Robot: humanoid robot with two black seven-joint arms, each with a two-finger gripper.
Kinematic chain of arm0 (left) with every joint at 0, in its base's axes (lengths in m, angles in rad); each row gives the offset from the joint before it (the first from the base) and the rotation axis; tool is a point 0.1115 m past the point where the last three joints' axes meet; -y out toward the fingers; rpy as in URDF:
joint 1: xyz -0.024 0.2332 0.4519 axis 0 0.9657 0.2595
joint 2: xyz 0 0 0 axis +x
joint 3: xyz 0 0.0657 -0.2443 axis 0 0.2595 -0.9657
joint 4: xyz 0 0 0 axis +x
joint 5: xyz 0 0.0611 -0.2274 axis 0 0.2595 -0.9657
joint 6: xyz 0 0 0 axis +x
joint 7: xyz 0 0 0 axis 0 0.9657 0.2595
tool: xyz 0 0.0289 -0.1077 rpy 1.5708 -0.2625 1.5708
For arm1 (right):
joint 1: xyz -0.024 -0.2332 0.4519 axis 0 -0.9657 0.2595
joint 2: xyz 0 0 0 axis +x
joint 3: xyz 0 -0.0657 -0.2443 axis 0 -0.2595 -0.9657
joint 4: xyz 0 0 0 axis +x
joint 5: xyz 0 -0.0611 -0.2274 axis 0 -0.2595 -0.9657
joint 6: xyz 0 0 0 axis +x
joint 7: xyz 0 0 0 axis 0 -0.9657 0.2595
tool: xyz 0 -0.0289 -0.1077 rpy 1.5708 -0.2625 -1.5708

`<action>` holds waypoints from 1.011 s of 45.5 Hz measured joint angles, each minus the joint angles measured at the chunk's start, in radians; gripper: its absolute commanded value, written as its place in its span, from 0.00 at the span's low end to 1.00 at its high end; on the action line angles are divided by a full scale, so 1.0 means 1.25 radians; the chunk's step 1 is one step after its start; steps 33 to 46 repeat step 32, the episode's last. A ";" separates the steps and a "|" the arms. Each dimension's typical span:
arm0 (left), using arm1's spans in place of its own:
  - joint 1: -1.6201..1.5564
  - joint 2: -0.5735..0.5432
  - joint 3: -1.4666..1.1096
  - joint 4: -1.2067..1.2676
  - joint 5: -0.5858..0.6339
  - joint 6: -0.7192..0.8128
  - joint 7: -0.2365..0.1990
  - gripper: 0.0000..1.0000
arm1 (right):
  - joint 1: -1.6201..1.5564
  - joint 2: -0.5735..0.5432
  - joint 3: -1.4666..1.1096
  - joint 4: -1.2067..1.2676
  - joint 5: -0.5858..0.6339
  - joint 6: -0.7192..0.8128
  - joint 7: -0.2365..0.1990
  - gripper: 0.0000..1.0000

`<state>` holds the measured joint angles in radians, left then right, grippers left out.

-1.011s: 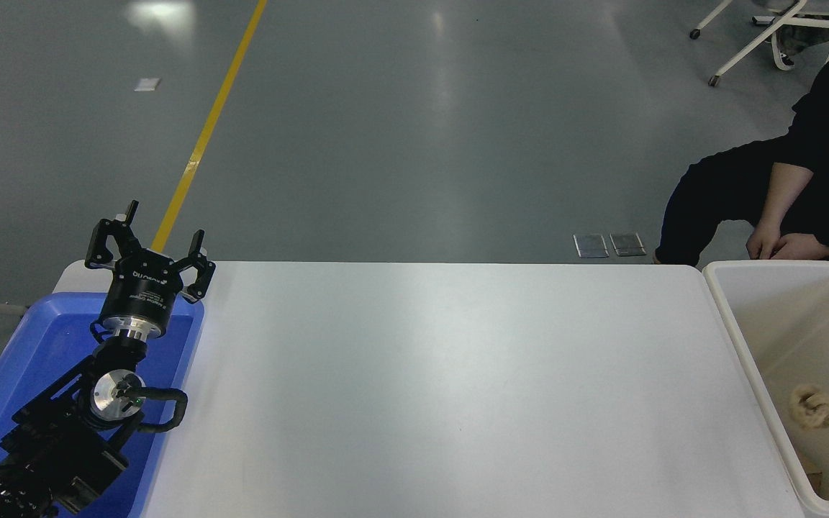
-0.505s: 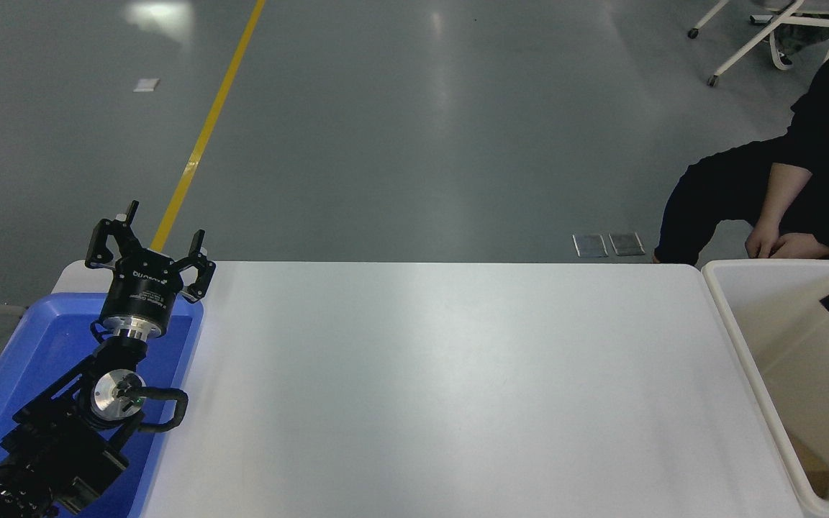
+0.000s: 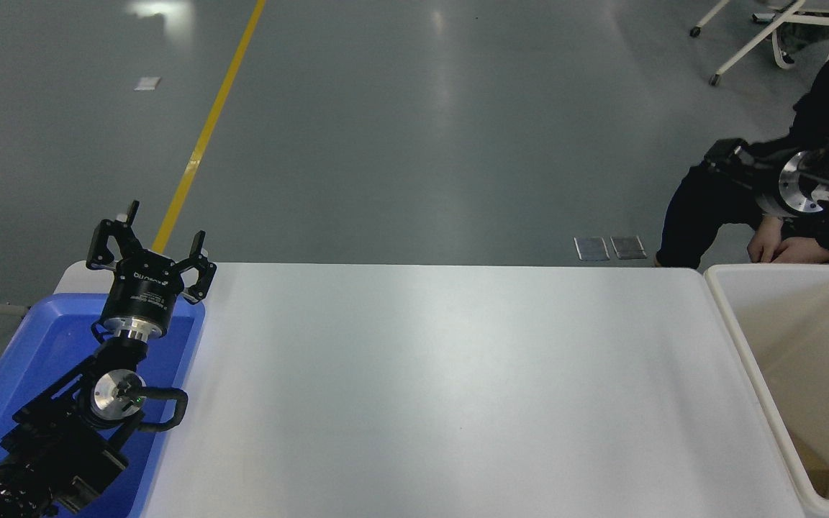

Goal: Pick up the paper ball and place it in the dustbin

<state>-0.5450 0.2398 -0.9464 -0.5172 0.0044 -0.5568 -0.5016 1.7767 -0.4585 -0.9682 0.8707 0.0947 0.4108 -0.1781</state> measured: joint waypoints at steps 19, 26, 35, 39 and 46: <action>0.000 0.000 0.000 0.000 0.000 0.001 0.000 0.98 | 0.285 0.033 -0.101 0.324 -0.005 0.228 0.000 1.00; 0.000 0.000 0.000 0.000 0.000 0.001 0.000 0.98 | 0.365 0.035 -0.121 0.426 -0.020 0.265 0.000 1.00; 0.001 0.000 0.000 0.000 0.000 0.001 -0.001 0.98 | 0.411 0.039 -0.130 0.480 -0.027 0.281 0.000 1.00; 0.001 0.000 0.000 0.000 0.000 0.001 -0.001 0.98 | 0.411 0.039 -0.130 0.480 -0.027 0.281 0.000 1.00; 0.001 0.000 0.000 0.000 0.000 0.001 -0.001 0.98 | 0.411 0.039 -0.130 0.480 -0.027 0.281 0.000 1.00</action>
